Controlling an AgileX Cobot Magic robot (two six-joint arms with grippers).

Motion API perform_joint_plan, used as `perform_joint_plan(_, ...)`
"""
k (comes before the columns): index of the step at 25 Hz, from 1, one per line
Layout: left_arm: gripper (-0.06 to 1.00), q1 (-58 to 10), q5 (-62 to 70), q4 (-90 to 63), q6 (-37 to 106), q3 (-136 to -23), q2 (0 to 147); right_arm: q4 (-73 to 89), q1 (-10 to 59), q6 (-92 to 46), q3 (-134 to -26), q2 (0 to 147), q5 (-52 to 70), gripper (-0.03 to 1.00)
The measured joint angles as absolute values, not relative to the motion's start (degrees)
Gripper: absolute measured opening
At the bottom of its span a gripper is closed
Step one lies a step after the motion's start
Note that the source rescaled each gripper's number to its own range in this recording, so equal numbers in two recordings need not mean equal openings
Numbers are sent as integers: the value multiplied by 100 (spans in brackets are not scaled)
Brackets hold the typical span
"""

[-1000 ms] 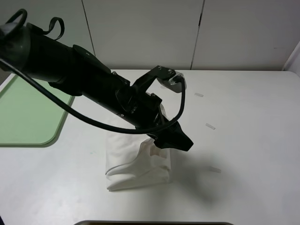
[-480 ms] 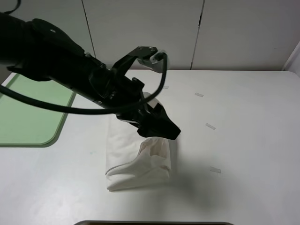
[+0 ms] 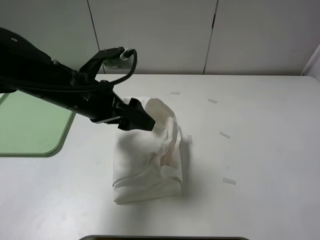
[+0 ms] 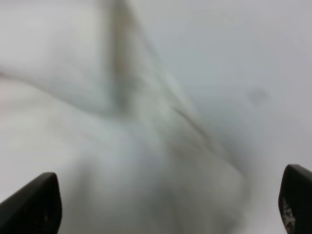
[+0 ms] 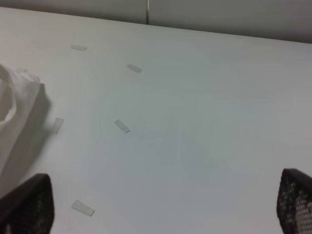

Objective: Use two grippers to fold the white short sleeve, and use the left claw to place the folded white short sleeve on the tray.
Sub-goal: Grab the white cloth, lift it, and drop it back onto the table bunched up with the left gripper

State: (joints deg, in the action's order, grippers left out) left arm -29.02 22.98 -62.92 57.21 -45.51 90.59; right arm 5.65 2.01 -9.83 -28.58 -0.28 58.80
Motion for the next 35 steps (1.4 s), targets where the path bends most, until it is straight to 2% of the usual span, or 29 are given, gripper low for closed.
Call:
perform_joint_plan(6, 88, -2891, 1493, -6861, 5933, -4763, 9337, 565, 201, -983, -2858, -28, 5880, 100)
perform_joint_plan(14, 88, -2955, 1660, -7211, 6079, -5367, 10067, 579, 201, -983, -2858, -28, 5880, 100)
perform_joint_plan(20, 88, -3245, 1660, -7438, 6154, -6453, 11107, 581, 201, -983, -2858, -28, 5880, 100)
perform_joint_plan(22, 88, -3504, 1748, -7552, 6221, -7126, 11728, 581, 201, -983, -2858, -28, 5880, 100)
perform_joint_plan(24, 88, -3550, 1767, -7558, 6233, -7254, 11887, 581, 201, -983, -2858, -28, 5880, 100)
perform_joint_plan(35, 88, -3533, 1745, -7335, 6136, -7310, 11564, 581, 201, -983, -2858, -28, 5880, 100)
